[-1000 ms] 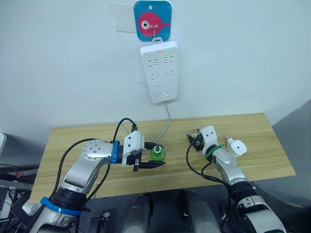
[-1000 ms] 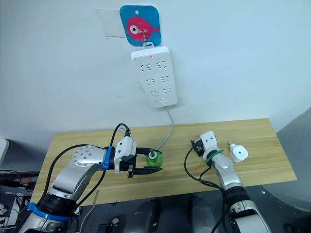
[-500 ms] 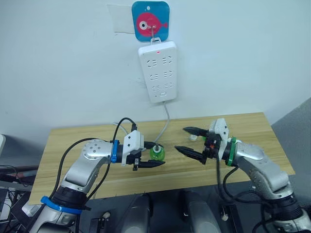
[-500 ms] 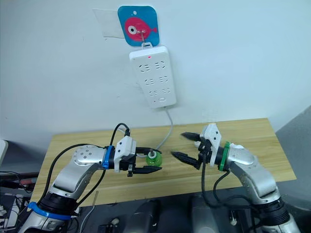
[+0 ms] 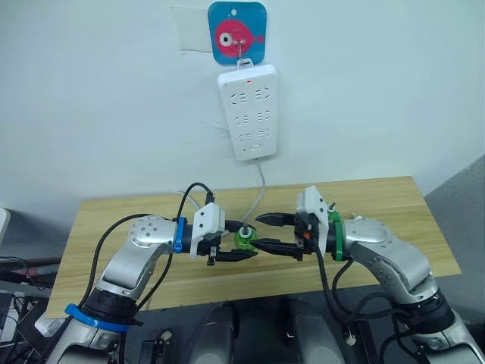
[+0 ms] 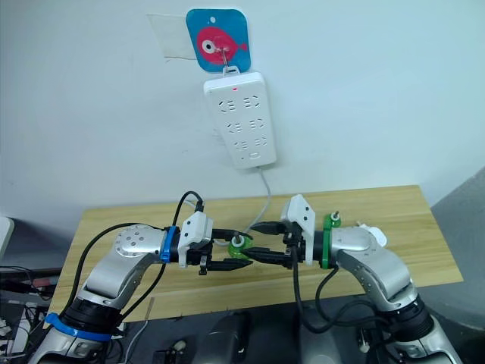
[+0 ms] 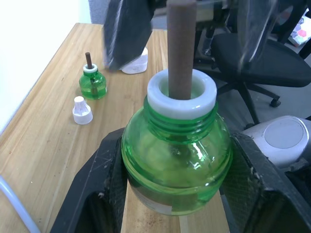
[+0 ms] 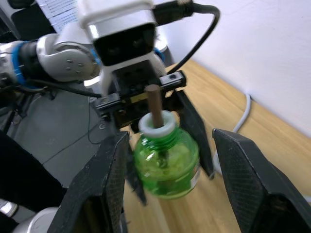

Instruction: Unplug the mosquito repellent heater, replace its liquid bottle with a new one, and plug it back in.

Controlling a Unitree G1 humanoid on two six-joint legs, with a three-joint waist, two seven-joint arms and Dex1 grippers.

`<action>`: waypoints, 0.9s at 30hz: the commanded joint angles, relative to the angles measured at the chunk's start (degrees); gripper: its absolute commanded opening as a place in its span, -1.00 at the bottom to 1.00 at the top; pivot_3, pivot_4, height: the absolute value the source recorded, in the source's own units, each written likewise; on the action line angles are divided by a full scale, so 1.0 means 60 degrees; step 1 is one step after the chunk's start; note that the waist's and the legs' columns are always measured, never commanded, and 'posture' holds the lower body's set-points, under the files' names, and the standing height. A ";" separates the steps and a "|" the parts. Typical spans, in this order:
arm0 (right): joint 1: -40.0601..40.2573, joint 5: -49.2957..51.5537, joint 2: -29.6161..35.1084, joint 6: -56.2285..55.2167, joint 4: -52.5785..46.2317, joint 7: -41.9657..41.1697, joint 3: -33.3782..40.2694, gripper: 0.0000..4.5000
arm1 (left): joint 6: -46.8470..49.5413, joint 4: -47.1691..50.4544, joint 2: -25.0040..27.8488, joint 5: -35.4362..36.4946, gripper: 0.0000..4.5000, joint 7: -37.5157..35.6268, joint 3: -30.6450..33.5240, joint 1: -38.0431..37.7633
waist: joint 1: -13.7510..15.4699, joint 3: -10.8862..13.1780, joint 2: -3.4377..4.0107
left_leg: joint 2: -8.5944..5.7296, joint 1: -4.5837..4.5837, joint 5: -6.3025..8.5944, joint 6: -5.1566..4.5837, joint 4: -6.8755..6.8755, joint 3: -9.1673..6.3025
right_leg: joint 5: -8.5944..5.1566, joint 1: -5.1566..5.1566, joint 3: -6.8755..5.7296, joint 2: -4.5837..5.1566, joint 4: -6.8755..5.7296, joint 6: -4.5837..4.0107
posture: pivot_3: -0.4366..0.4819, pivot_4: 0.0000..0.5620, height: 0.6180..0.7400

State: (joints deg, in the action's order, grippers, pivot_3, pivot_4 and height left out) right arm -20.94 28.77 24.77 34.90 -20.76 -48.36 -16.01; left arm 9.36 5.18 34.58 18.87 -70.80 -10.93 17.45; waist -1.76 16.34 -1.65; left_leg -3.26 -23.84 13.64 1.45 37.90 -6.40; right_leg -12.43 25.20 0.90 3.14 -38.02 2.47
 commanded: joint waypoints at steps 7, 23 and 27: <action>-0.0036 -0.0433 -0.0466 -0.0403 -0.0021 -0.0034 -0.0507 0.27 | -0.0058 0.0431 -0.0052 0.0110 0.00 -0.0006 -0.0007 0.0053 | 0.0005 -0.0002 0.0002 | 0.0000 0.0001 0.0000 0.0000 0.0000 -0.0002 | 0.0000 0.0000 -0.0002 0.0000 -0.0002 0.0000 | -0.04 -0.17 1.00; 0.0215 0.0052 -0.0700 -0.0246 0.0072 0.0255 0.0433 -0.63 | 0.0729 0.0709 -0.0316 0.0684 0.33 0.0395 0.0421 0.0015 | 0.0008 -0.0003 0.0001 | -0.0001 0.0001 0.0000 0.0000 0.0001 -0.0002 | 0.0000 0.0000 -0.0003 -0.0001 -0.0003 0.0000 | -0.04 -0.16 1.00; 0.0404 0.1453 -0.1193 0.1217 -0.0081 0.1765 0.2202 -0.63 | 0.1152 0.1179 -0.0396 0.1284 0.83 0.0675 0.0827 -0.0189 | 0.0010 -0.0003 0.0003 | 0.0006 0.0000 0.0000 0.0001 0.0001 -0.0006 | 0.0001 0.0002 0.0002 0.0002 -0.0006 -0.0002 | -0.07 -0.14 1.00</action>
State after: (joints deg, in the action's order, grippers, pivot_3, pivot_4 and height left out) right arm -18.92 34.18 17.82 39.60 -19.38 -42.20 -8.70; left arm 15.77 9.14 32.28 24.24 -66.86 -7.42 17.37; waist -1.70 16.32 -1.63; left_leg -3.22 -23.84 13.64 1.45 37.90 -6.43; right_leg -12.43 25.21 0.92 3.16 -38.06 2.46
